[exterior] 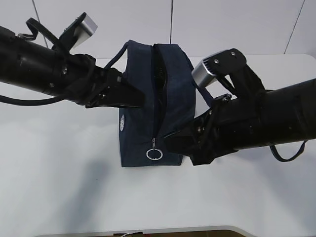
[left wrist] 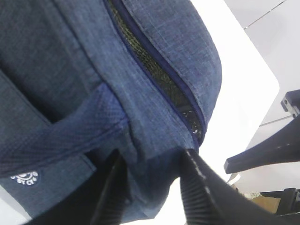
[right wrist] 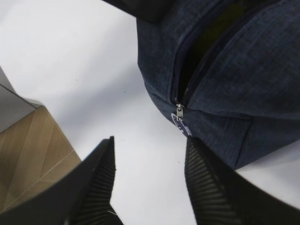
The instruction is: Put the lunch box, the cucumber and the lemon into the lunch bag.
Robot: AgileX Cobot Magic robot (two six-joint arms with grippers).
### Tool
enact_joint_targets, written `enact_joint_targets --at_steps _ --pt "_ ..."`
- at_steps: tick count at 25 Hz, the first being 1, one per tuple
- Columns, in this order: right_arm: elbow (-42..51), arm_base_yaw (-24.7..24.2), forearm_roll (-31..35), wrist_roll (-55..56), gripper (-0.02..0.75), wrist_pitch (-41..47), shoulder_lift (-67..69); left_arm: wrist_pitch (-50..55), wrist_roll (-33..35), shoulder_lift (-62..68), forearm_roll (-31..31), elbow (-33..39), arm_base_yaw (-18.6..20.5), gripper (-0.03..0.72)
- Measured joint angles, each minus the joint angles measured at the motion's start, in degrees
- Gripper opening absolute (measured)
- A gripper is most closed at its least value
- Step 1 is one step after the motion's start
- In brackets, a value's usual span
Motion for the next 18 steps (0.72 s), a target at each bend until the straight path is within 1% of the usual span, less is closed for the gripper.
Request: enact_joint_targets --at_steps 3,6,9,11,18 --pt "0.0 0.0 0.0 0.0 0.393 0.0 0.0 0.0 0.1 0.0 0.0 0.0 0.0 0.214" --pt "0.0 0.0 0.0 0.0 0.393 0.0 0.0 -0.1 0.1 0.0 0.0 0.0 0.0 0.139" --pt "0.0 0.0 0.0 -1.0 0.393 -0.1 0.0 -0.2 0.1 0.0 0.0 0.0 0.0 0.046" --pt "0.0 0.0 0.0 -2.8 0.392 -0.1 0.0 -0.2 0.1 0.1 0.2 0.0 0.0 0.003" --pt "0.0 0.0 0.0 -13.8 0.391 -0.1 0.1 -0.3 0.1 0.1 0.3 0.0 0.0 -0.009"
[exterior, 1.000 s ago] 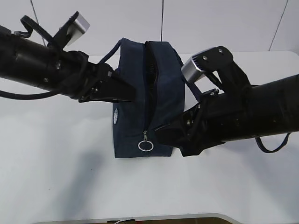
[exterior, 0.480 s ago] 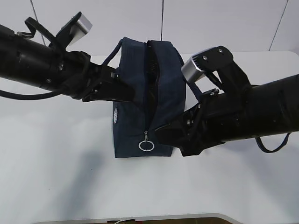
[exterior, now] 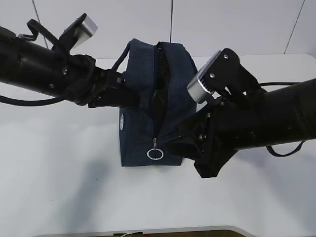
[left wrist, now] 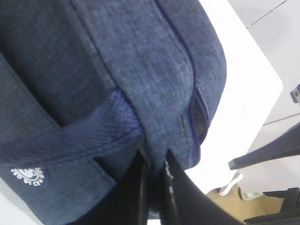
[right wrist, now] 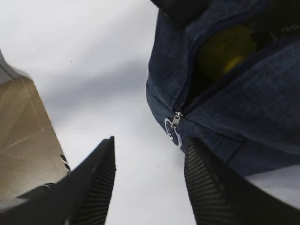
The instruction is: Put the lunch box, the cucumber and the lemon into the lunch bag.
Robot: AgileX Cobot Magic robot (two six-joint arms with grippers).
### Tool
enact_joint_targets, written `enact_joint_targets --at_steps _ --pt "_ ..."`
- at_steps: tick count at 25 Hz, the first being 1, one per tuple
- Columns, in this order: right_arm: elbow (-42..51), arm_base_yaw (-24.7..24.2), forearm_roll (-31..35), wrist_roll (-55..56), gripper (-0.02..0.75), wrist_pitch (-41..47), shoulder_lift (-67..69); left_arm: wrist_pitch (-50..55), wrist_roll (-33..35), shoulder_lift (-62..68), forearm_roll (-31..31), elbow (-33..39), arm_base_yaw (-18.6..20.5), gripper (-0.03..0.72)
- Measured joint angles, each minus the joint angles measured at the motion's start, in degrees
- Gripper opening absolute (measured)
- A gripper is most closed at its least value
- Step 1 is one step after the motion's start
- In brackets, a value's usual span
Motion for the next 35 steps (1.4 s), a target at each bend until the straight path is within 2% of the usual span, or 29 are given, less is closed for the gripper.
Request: enact_joint_targets --at_steps 9,18,21,28,35 --pt "0.0 0.0 2.4 -5.0 0.391 -0.6 4.4 0.0 0.0 0.0 0.1 0.0 0.0 -0.009" --pt "0.0 0.0 4.6 -22.3 0.391 -1.1 9.0 -0.1 0.0 0.0 0.2 0.0 0.0 -0.009" --pt "0.0 0.0 9.1 -28.0 0.391 -1.2 10.4 -0.1 0.0 0.0 0.2 0.0 0.0 -0.009" --pt "0.0 0.0 26.0 -40.7 0.391 -1.4 14.7 -0.2 0.0 0.0 0.3 0.0 0.0 -0.009" --pt "0.0 0.0 29.3 -43.6 0.391 -1.3 18.8 -0.2 0.0 0.0 0.4 0.0 0.0 -0.009"
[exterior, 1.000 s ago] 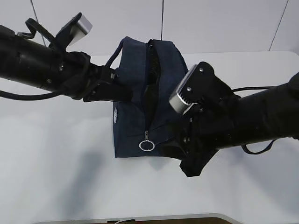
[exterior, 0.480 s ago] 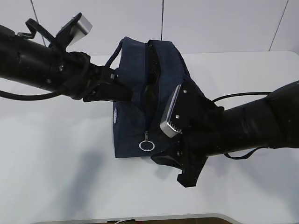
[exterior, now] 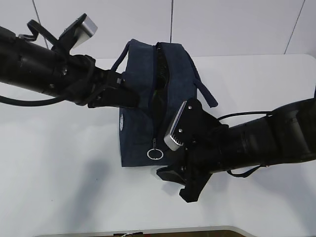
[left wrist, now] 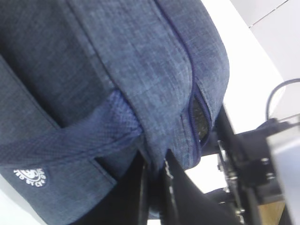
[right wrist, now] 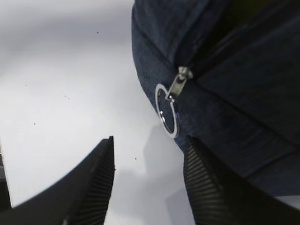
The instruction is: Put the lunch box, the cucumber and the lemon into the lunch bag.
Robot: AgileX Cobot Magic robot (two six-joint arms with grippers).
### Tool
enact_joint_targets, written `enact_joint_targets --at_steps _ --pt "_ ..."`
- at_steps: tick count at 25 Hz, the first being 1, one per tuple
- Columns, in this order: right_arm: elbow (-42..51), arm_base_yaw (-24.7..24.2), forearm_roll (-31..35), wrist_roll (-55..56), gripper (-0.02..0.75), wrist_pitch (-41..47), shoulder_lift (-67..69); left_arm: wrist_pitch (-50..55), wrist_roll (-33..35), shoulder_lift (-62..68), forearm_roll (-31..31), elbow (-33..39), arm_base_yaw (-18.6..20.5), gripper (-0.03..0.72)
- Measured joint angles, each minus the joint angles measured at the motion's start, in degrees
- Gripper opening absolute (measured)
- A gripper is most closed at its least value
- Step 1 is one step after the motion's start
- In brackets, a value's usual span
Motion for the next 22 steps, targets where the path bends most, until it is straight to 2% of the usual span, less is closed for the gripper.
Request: enact_joint_targets --at_steps 12,22 --pt "-3.0 0.0 0.2 -0.4 0.391 0.8 3.8 0.1 0.0 0.0 -0.1 0.0 0.0 -0.009" --pt "-5.1 0.0 0.2 -0.4 0.391 5.3 5.2 0.2 0.0 0.0 0.0 0.0 0.0 -0.009"
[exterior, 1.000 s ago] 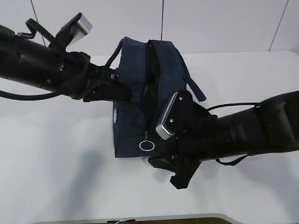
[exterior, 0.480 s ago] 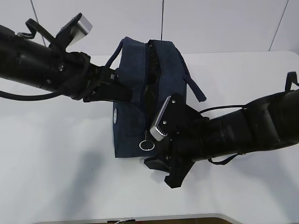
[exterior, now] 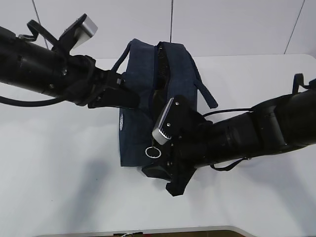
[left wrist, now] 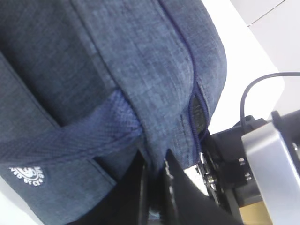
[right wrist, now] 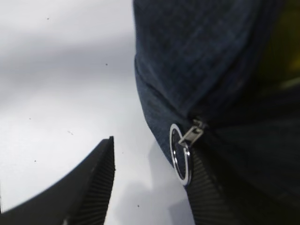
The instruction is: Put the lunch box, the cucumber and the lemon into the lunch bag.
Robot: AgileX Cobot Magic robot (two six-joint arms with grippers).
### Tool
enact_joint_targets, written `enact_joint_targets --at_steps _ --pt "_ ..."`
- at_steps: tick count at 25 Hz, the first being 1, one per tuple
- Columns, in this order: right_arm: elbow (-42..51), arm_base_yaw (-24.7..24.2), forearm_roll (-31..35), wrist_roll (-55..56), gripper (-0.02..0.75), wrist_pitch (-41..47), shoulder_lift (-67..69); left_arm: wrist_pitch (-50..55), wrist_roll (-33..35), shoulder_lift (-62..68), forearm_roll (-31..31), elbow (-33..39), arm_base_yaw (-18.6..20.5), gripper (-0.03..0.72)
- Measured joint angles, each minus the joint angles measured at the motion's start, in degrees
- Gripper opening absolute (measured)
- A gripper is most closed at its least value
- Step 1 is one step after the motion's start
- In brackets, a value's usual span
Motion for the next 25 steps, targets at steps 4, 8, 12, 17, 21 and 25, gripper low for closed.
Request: enact_joint_targets --at_steps 4,8,12,17,21,25 --pt "-0.1 0.0 0.0 0.0 0.391 1.8 1.5 0.0 0.0 0.0 0.0 0.0 0.0 -0.009" --pt "-0.6 0.0 0.0 0.0 0.391 2.5 1.9 0.0 0.0 0.0 0.0 0.0 0.0 -0.009" --pt "-1.7 0.0 -0.1 0.0 0.391 2.5 1.9 0.0 0.0 0.0 0.0 0.0 0.0 -0.009" --pt "-2.3 0.0 -0.1 0.0 0.391 2.4 1.9 0.0 0.0 0.0 0.0 0.0 0.0 -0.009" --pt "-2.3 0.0 -0.1 0.0 0.339 1.7 1.9 0.0 0.0 0.0 0.0 0.0 0.0 -0.009" --pt "-2.3 0.0 -0.1 0.0 0.242 1.5 1.9 0.0 0.0 0.0 0.0 0.0 0.0 -0.009"
